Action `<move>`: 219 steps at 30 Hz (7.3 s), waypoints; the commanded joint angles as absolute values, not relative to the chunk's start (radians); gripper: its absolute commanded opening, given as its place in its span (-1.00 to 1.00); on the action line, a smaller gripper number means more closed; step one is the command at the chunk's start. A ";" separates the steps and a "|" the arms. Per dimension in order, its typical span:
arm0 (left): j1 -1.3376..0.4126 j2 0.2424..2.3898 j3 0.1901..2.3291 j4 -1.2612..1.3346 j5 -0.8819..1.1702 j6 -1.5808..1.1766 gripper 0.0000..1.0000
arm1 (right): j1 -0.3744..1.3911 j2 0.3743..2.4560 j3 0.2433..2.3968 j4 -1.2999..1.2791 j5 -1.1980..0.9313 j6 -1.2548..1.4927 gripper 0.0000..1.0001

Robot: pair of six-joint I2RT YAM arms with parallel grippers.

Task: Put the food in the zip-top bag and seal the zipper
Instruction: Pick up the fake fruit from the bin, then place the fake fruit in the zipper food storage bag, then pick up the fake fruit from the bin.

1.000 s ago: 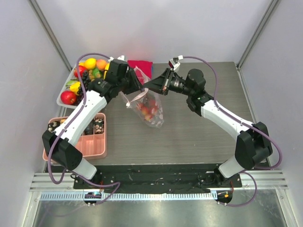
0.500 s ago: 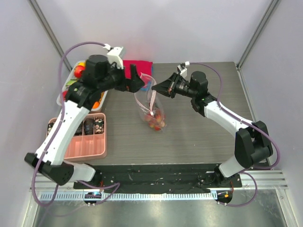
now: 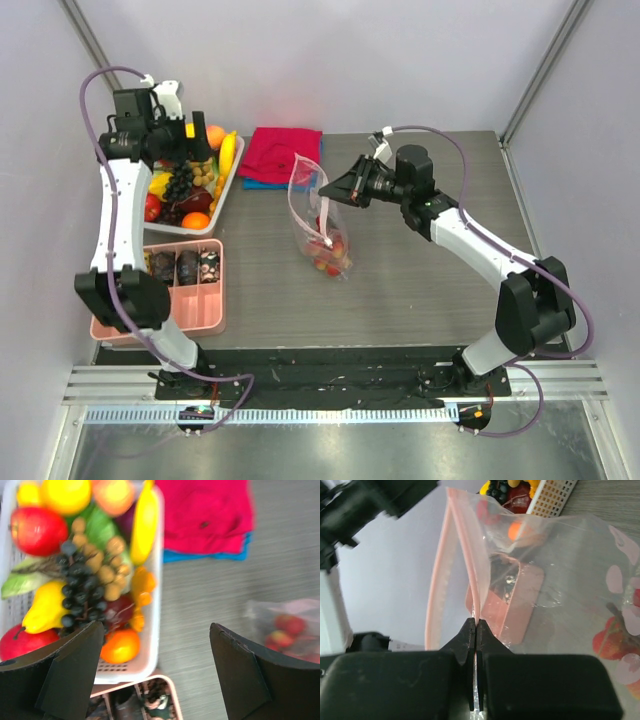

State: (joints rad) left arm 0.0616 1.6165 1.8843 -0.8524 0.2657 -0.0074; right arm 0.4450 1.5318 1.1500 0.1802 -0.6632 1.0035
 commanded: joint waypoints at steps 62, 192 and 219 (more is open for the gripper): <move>0.202 1.862 2.118 -0.887 0.198 0.112 -1.00 | 0.460 1.491 1.163 0.104 -0.531 0.911 -0.98; 0.397 2.149 2.045 -0.891 0.512 0.360 0.83 | 0.472 1.532 1.235 0.026 -0.594 0.755 -0.98; 0.420 1.958 2.055 -0.880 0.456 0.304 0.02 | 0.472 1.526 1.236 0.023 -0.583 0.733 -0.98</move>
